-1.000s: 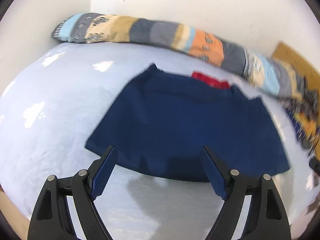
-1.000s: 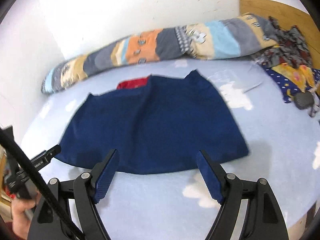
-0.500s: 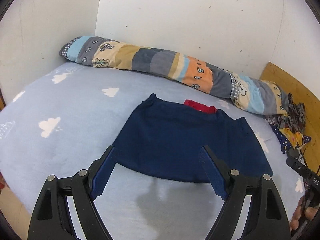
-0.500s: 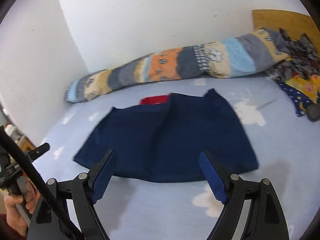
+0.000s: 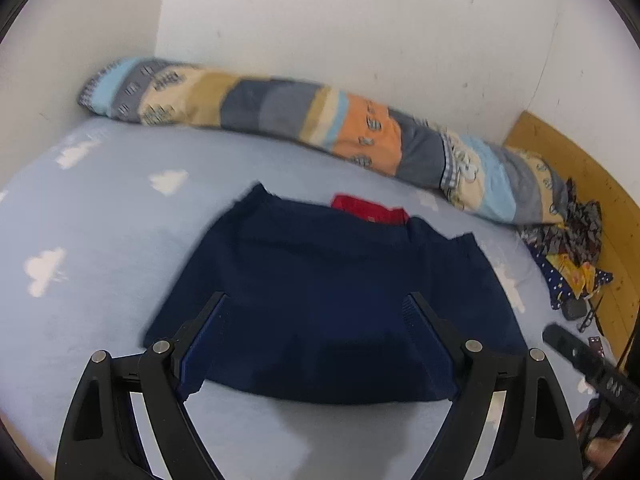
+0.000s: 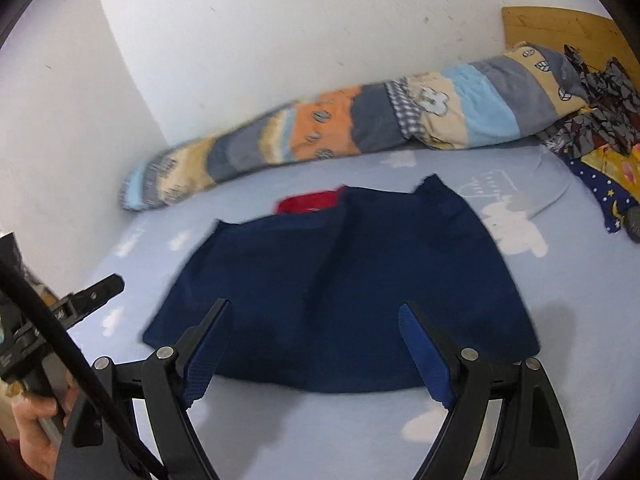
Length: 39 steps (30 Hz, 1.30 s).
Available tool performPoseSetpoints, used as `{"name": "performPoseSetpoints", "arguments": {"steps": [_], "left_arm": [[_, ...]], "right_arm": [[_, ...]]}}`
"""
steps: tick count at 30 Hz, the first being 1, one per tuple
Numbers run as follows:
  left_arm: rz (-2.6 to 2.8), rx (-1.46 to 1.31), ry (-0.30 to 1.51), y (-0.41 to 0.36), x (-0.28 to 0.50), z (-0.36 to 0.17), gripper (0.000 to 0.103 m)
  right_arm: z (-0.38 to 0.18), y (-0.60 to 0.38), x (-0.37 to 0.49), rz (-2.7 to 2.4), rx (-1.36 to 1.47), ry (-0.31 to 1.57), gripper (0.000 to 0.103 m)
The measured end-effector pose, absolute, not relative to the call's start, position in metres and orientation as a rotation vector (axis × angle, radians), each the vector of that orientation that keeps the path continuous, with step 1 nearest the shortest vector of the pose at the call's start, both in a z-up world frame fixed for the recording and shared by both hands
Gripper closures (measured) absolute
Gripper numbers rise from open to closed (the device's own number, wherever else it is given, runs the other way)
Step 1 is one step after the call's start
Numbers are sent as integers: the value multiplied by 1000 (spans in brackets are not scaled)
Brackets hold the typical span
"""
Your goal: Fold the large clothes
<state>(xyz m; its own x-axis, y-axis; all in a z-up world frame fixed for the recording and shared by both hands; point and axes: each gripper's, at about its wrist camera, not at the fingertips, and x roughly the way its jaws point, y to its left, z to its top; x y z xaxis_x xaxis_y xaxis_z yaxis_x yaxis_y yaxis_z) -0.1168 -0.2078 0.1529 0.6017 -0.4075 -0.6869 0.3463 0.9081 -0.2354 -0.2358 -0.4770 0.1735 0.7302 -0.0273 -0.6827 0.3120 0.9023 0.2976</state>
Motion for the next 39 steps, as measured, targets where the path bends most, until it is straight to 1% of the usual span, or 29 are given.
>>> {"name": "performPoseSetpoints", "arguments": {"steps": [2, 4, 6, 7, 8, 10, 12, 14, 16, 18, 19, 20, 21, 25, 28, 31, 32, 35, 39], "left_arm": [[-413, -52, 844, -222, -105, 133, 17], [-399, -47, 935, -236, -91, 111, 17], [-388, -32, 956, -245, -85, 97, 17], [-371, 4, 960, -251, -83, 90, 17], [-370, 44, 978, -259, -80, 82, 17], [-368, 87, 1014, -267, -76, 68, 17], [-364, 116, 1065, -270, -71, 55, 17], [-344, 117, 1088, -268, -68, 48, 17], [-347, 102, 1077, -264, -66, 52, 17], [-341, 101, 1057, -263, -65, 56, 17], [-337, 101, 1047, -262, -65, 58, 17], [-342, 94, 1041, -262, -65, 60, 17], [-355, 81, 1037, -262, -67, 62, 17], [-402, 94, 1014, -271, -74, 68, 17], [-420, 132, 992, -283, -80, 70, 17], [-437, 133, 986, -291, -82, 71, 17], [-437, 132, 987, -292, -82, 71, 17], [-446, 123, 988, -297, -83, 70, 17], [-452, 124, 1001, -302, -82, 66, 17]], "right_arm": [[161, -486, -208, -214, 377, 801, 25], [148, -482, -185, -206, 344, 857, 28], [125, -467, -152, -166, 289, 935, 33], [111, -457, -135, -145, 262, 968, 43], [98, -451, -122, -146, 243, 997, 49], [78, -443, -101, -127, 212, 1038, 52], [52, -442, -84, -130, 226, 1114, 46], [46, -448, -82, -121, 285, 1114, 38], [57, -455, -88, -60, 353, 1083, 38], [83, -474, -103, -5, 453, 992, 36], [96, -487, -115, -19, 484, 948, 29], [108, -505, -131, -49, 515, 904, 25], [115, -519, -143, -69, 536, 874, 24], [114, -583, -199, -202, 600, 846, 24], [86, -636, -251, -296, 714, 890, 25], [65, -667, -288, -343, 838, 895, 32], [58, -677, -301, -353, 887, 898, 33], [43, -685, -320, -305, 1003, 888, 34], [18, -679, -317, -246, 1133, 905, 38]]}}
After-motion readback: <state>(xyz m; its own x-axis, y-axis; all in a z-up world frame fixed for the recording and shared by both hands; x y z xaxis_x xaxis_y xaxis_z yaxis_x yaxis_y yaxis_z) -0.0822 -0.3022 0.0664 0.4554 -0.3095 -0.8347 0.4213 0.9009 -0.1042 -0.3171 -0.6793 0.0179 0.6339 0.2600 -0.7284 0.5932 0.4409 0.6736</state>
